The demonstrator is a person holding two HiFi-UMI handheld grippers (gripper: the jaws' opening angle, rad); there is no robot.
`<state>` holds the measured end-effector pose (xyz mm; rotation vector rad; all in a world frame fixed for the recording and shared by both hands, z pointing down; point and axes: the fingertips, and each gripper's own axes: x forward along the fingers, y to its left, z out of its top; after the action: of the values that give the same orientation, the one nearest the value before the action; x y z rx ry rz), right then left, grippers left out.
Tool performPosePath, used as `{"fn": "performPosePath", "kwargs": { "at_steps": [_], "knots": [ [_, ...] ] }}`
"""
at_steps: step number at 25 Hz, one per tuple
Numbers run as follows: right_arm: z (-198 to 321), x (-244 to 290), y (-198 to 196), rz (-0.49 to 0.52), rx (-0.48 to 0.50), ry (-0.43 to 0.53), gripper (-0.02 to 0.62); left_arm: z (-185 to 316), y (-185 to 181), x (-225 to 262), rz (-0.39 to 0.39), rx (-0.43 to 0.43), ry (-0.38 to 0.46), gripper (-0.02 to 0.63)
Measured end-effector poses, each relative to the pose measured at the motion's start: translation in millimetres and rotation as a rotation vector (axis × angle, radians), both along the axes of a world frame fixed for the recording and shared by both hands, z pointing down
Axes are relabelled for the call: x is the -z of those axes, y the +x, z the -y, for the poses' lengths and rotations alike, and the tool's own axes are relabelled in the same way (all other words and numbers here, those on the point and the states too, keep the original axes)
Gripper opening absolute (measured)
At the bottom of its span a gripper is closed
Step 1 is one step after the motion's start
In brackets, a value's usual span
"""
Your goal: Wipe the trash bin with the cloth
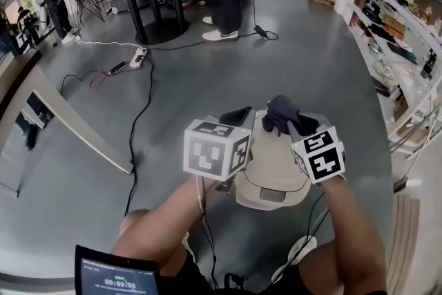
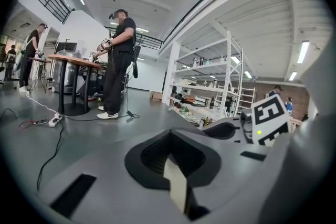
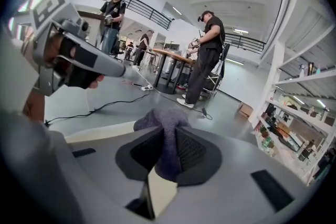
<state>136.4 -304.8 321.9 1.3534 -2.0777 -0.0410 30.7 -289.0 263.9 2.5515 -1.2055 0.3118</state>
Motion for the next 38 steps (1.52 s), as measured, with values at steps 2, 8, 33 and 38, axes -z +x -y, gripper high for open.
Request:
{"fn": "performPosePath", "kwargs": {
  "at_steps": [2, 8, 33, 38],
  "knots": [
    [-4.8, -2.6, -19.2, -0.003, 0.049, -0.014, 0.069, 0.6, -2.5, -0.3, -0.002, 0.004, 0.000, 0.002],
    [-10.7, -35.5, -48.7, -0.048, 0.142, -0.106, 0.069, 1.8, -6.4, -2.7, -0.001, 0.012, -0.001, 0.002],
    [-27.5, -62.6, 42.9, -0.028, 0.033, -0.197, 0.069, -11.9, 19.7, -5.9, 0.011, -0.023, 0.000, 0.002],
    [-35.8, -63.6, 67.2, -0.035, 0.009, -0.203, 0.069, -16.5, 32.1, -8.9, 0.021, -0.031, -0.003, 0.002]
  ]
}}
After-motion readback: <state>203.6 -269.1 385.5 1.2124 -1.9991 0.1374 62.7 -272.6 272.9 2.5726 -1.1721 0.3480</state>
